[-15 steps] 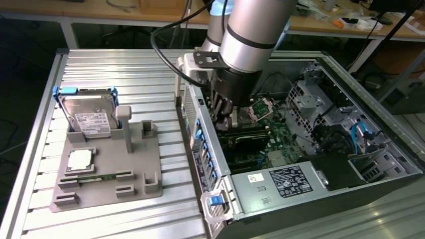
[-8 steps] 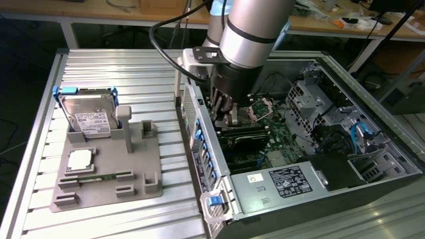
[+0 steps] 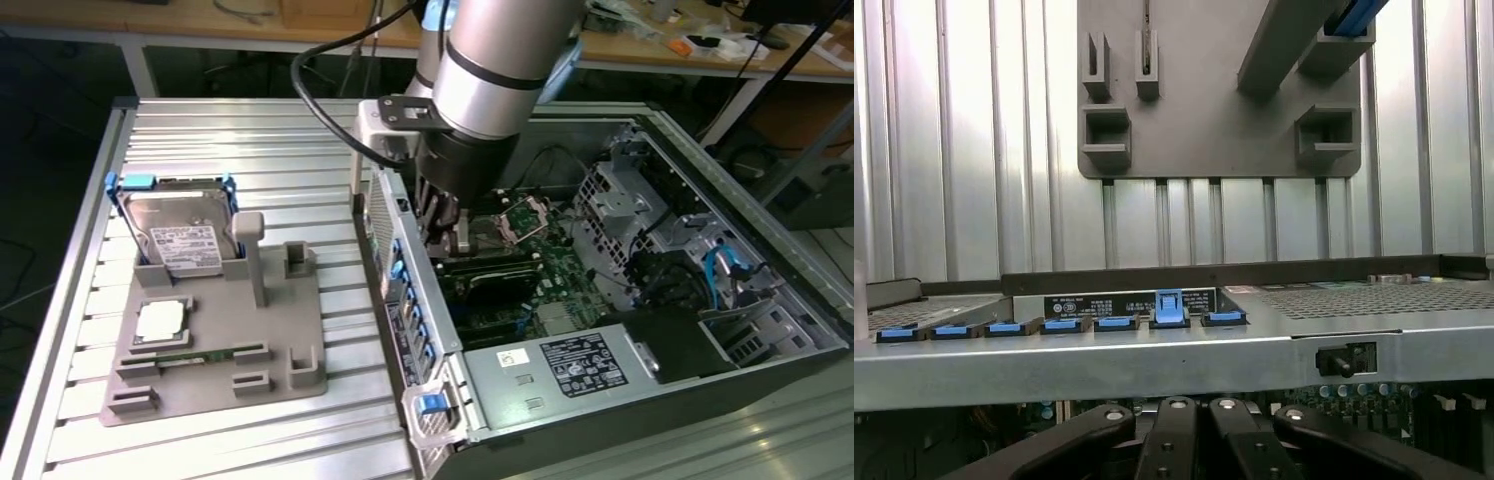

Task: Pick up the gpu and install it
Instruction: 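Press down on the gpu until it lock into place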

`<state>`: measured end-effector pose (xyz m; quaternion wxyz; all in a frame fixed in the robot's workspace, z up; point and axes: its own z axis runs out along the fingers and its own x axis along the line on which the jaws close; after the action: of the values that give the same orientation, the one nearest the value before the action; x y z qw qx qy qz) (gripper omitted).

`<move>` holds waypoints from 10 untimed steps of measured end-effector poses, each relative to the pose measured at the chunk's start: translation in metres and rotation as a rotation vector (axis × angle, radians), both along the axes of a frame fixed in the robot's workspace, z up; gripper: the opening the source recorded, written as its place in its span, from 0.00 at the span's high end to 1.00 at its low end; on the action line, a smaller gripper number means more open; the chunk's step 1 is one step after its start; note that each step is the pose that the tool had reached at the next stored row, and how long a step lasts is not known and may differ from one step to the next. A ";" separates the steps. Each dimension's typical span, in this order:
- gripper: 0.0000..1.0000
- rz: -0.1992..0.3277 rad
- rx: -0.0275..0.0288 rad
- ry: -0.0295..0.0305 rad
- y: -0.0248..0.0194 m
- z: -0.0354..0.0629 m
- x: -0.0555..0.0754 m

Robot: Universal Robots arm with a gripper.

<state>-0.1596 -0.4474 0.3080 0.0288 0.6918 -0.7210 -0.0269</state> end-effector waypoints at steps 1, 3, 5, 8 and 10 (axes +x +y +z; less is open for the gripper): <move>0.89 0.000 -0.0010 0.0005 -0.0001 -0.0017 0.000; 0.89 0.000 -0.0013 -0.0003 -0.0006 -0.0053 -0.001; 0.89 0.000 -0.0015 0.0003 -0.0010 -0.0044 -0.001; 0.89 -0.001 0.0073 -0.0035 -0.0005 0.0023 -0.001; 0.89 0.000 0.0069 -0.0032 -0.0008 0.0062 -0.001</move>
<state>-0.1603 -0.4482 0.3142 0.0252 0.6919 -0.7210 -0.0283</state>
